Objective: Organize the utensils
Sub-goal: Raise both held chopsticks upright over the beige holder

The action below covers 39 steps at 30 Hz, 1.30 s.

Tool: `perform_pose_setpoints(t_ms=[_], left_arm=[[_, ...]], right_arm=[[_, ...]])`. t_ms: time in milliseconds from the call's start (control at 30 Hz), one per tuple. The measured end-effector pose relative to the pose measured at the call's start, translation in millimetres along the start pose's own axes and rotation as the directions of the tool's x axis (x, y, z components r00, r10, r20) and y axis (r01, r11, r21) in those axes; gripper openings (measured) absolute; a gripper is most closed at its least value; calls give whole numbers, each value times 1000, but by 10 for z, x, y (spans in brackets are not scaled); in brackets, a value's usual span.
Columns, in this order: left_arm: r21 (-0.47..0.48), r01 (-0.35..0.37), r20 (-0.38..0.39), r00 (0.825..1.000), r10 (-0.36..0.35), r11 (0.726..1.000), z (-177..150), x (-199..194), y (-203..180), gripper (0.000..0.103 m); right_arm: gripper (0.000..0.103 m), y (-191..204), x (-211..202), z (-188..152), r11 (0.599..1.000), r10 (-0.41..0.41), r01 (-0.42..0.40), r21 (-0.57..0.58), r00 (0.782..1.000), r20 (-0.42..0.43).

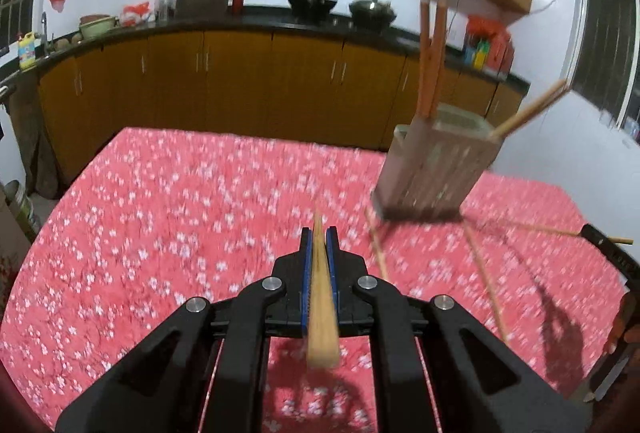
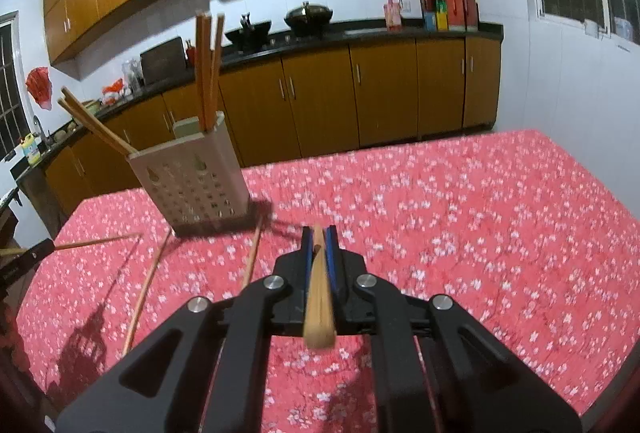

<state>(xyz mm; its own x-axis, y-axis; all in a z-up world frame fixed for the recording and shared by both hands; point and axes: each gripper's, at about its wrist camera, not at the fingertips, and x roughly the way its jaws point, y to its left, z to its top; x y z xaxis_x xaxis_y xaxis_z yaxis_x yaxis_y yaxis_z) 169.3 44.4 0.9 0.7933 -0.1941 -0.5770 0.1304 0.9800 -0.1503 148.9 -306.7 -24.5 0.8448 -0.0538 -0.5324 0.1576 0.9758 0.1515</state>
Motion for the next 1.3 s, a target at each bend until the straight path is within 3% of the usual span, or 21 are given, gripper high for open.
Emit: perform_pose_setpoints(t_ms=[367, 567, 767, 933, 1133, 1200, 1300], left_arm=[[14, 38, 78, 996, -39, 999, 268, -133, -125, 7], [43, 72, 143, 987, -77, 996, 522, -333, -260, 7], [76, 133, 219, 965, -146, 988, 802, -561, -535, 7], [62, 161, 309, 935, -172, 985, 1076, -682, -759, 7], [26, 138, 392, 910, -137, 990, 1320, -594, -965, 7], [36, 115, 399, 909, -120, 993, 1337, -508, -1033, 7], [55, 91, 371, 923, -105, 994, 1338, -275, -1143, 7]], right_arm=[[8, 59, -139, 179, 1000, -1, 0, 3, 996, 85], [8, 131, -371, 512, 996, 90, -92, 8, 986, 143], [8, 309, -723, 936, 968, 246, -253, -2, 940, 237], [8, 542, -814, 1174, 960, 276, -276, -42, 913, 302], [8, 815, -512, 1333, 972, 235, -217, -95, 930, 283], [8, 899, -373, 1343, 974, 222, -200, -111, 942, 252], [8, 974, -162, 1352, 975, 206, -184, -123, 959, 196]])
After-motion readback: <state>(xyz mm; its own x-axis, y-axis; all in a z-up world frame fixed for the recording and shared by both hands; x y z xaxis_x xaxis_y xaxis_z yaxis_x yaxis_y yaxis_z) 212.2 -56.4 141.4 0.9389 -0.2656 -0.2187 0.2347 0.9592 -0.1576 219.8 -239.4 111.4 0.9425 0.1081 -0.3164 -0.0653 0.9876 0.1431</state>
